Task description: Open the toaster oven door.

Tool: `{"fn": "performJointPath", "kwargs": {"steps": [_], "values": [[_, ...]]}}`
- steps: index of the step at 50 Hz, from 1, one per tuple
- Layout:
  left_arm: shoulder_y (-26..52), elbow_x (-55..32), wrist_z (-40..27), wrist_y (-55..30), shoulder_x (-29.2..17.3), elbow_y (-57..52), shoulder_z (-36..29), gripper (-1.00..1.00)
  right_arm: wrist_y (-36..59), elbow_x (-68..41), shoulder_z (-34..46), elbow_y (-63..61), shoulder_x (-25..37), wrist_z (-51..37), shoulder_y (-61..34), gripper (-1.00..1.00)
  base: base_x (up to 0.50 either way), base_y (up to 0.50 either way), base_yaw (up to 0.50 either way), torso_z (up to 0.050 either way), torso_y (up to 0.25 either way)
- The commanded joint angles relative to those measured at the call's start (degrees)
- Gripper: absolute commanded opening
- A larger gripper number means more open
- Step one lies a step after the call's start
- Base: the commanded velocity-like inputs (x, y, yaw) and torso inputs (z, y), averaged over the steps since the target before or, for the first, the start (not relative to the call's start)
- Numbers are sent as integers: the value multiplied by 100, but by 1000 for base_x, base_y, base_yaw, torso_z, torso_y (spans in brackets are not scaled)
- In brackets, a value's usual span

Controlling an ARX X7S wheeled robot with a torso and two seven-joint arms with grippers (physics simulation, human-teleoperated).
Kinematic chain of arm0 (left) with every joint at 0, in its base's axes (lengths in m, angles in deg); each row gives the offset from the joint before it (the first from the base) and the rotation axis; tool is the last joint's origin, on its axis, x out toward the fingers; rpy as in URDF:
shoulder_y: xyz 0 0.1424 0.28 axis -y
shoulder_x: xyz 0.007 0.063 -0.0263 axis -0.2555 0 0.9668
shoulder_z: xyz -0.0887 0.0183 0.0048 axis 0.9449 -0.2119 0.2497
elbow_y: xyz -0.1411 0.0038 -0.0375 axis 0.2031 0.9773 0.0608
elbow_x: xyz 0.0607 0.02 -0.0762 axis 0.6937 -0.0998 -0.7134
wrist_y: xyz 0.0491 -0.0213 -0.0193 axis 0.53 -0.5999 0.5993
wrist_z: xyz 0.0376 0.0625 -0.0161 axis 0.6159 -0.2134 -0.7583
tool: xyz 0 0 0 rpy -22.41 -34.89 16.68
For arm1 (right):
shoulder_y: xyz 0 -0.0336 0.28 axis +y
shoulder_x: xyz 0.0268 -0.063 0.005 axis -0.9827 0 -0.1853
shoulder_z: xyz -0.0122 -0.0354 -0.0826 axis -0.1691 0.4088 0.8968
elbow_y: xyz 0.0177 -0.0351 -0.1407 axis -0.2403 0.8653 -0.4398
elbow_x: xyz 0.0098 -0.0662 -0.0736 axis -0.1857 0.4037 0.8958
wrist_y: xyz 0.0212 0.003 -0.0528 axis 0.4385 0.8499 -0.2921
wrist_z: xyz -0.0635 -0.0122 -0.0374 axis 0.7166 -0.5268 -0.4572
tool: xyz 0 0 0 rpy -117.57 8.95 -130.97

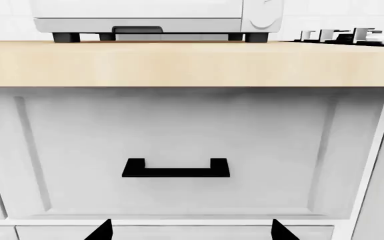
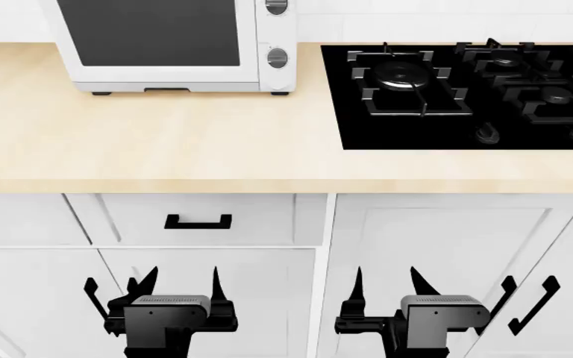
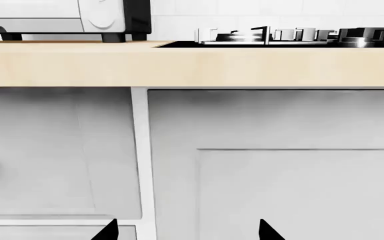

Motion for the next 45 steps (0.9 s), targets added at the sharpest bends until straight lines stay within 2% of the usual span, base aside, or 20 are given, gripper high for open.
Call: {"fn": "performJointPath", "kwargs": {"steps": [1,12,21,33,39,45], "values": [[5,-107,-94,18,-91,9,-102,100,7,-91,119,-12,86,-115,-5,100,0,0,0,0,0],[-96,-396,-66,141,-287,-82,-342,100,-85,-275,395,9,255,-302,15,100,0,0,0,2,0],[-64,-475,-147,-394,-491,-699,-406,100,104,-416,445,-220,401,-372,-82,100,0,0,0,50,0],[702,-611,-116,-2093,-941,-1976,-358,100,1232,-627,418,-1110,726,-373,-828,100,0,0,0,50,0],[1435,-929,-22,-3277,-1244,-2636,-124,100,2004,-686,362,-1488,945,-360,-1548,100,0,0,0,50,0],[2220,-1059,57,-4116,-1569,-2804,14,100,2617,-739,360,-1556,1129,-295,-2204,100,0,0,0,50,0]]}}
